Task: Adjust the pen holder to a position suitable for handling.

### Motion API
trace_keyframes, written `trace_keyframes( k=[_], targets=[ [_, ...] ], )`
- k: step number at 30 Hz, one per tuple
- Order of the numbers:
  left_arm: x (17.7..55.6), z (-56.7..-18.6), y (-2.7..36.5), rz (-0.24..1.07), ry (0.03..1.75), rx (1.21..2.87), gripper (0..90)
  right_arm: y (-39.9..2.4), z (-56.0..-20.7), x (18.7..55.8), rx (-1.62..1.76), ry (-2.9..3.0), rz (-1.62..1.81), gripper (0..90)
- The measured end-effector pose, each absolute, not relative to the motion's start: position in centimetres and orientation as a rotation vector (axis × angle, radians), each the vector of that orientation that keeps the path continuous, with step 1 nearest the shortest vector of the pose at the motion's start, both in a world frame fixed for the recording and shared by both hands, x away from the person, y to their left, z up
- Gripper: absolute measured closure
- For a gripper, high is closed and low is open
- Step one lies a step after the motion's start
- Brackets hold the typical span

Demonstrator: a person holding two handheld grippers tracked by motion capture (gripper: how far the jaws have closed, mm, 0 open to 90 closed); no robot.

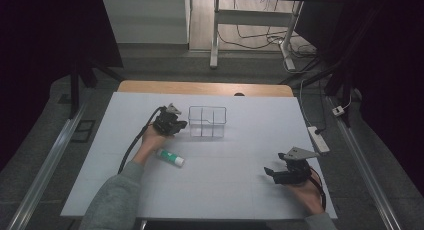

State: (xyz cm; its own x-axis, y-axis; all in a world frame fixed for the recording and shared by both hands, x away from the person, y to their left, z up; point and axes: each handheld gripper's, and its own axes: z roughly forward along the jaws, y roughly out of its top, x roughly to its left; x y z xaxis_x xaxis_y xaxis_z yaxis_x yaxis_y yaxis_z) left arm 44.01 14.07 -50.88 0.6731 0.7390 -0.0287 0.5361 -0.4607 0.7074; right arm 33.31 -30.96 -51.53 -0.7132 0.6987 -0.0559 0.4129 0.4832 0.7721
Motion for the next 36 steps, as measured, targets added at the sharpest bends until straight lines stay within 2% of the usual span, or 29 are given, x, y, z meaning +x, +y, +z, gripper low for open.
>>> trace_keyframes(
  k=[5, 6, 7, 8, 10, 11, 18, 22, 36],
  targets=[
    [43.5, -50.5, 14.5, 0.368, 0.960, 2.183, 86.2, -30.9, -51.5, 33.3, 0.928, 2.372, 1.087, 18.7],
    [43.3, -50.5, 14.7, 0.359, 0.956, 2.193, 80.5, -30.9, -51.5, 33.3, 0.924, 2.373, 1.084, 18.7],
    [43.1, -50.4, 14.8, 0.354, 0.956, 2.200, 80.5, -30.9, -51.5, 33.3, 0.924, 2.373, 1.084, 18.7],
    [42.9, -50.3, 15.1, 0.351, 0.957, 2.206, 76.6, -30.9, -51.5, 33.3, 0.923, 2.374, 1.087, 18.7],
    [42.5, -50.0, 15.4, 0.337, 0.950, 2.203, 64.6, -30.9, -51.5, 33.3, 0.923, 2.374, 1.089, 18.7],
    [42.3, -49.9, 15.6, 0.335, 0.949, 2.201, 64.6, -31.0, -51.5, 33.2, 0.927, 2.375, 1.093, 18.7],
    [41.1, -48.7, 15.8, 0.325, 0.864, 2.231, 48.7, -31.1, -51.3, 33.2, 0.926, 2.365, 1.108, 18.7],
    [40.5, -48.0, 16.1, 0.301, 0.798, 2.244, 43.9, -31.2, -51.3, 33.2, 0.929, 2.363, 1.123, 18.7],
    [38.0, -45.7, 17.0, 0.227, 0.531, 2.324, 38.6, -31.0, -51.2, 32.9, 0.916, 2.363, 1.111, 18.7]
  ],
)
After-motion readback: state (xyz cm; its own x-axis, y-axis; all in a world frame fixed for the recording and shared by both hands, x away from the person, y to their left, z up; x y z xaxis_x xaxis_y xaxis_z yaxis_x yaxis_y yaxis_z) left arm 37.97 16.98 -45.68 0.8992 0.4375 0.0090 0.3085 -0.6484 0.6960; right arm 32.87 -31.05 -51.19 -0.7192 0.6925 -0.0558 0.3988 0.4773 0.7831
